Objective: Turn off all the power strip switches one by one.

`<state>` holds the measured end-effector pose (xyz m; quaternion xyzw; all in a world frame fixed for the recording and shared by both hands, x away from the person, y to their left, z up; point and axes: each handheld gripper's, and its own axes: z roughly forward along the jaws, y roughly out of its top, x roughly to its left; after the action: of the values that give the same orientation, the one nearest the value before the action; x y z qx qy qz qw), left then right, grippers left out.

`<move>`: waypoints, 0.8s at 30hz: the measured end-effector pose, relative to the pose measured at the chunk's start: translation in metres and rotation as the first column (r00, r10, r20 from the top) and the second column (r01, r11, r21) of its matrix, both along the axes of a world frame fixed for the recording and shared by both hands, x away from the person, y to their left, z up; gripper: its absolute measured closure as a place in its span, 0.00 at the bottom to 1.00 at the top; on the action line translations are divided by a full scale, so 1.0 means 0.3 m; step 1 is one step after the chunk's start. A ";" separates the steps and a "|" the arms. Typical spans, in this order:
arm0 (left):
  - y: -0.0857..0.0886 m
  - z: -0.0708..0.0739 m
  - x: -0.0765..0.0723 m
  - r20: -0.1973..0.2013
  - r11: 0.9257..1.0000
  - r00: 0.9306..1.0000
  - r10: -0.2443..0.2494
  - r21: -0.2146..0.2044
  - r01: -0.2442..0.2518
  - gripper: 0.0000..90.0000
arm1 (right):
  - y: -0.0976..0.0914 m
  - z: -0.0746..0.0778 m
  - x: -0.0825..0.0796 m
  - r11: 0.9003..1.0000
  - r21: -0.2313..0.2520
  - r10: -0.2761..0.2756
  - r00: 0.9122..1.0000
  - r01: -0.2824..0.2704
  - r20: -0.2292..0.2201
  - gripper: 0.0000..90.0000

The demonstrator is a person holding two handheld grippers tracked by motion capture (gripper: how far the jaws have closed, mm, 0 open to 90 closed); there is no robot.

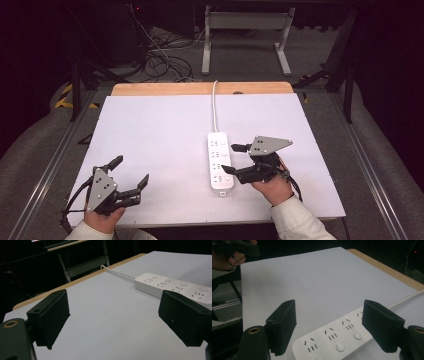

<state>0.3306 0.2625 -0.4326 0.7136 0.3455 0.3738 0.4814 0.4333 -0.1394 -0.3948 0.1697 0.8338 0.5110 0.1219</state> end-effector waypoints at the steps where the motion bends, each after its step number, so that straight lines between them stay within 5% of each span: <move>1: 0.000 0.000 0.000 -0.001 1.000 1.000 0.000 -0.002 0.000 0.12 | -0.004 0.002 -0.002 1.000 0.003 0.001 1.000 -0.001 0.001 0.56; 2: -0.001 0.000 0.001 -0.002 1.000 1.000 0.000 -0.001 0.000 0.12 | -0.004 0.002 -0.002 1.000 0.003 0.001 1.000 -0.001 0.001 0.56; 4: -0.003 -0.001 0.000 -0.004 1.000 1.000 0.000 -0.001 0.000 0.12 | 0.000 0.010 -0.018 1.000 -0.013 0.000 0.999 0.000 0.032 0.77; 8: -0.002 0.000 0.000 0.002 1.000 1.000 0.002 0.004 -0.002 0.12 | 0.018 0.020 -0.022 0.998 -0.066 0.009 1.000 -0.008 0.015 0.98; 18: 0.000 -0.002 0.002 -0.007 1.000 1.000 0.000 -0.001 0.000 0.12 | 0.044 0.037 -0.012 0.989 -0.150 0.007 0.999 -0.011 -0.032 1.00; 24: 0.000 -0.002 0.005 -0.018 1.000 1.000 -0.006 0.007 0.007 0.12 | 0.080 0.031 0.003 0.968 -0.250 -0.020 0.995 -0.006 -0.098 1.00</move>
<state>0.3322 0.2625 -0.4331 0.7196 0.3461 0.3671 0.4772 0.4342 -0.1155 -0.3855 0.1813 0.8960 0.3922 0.1022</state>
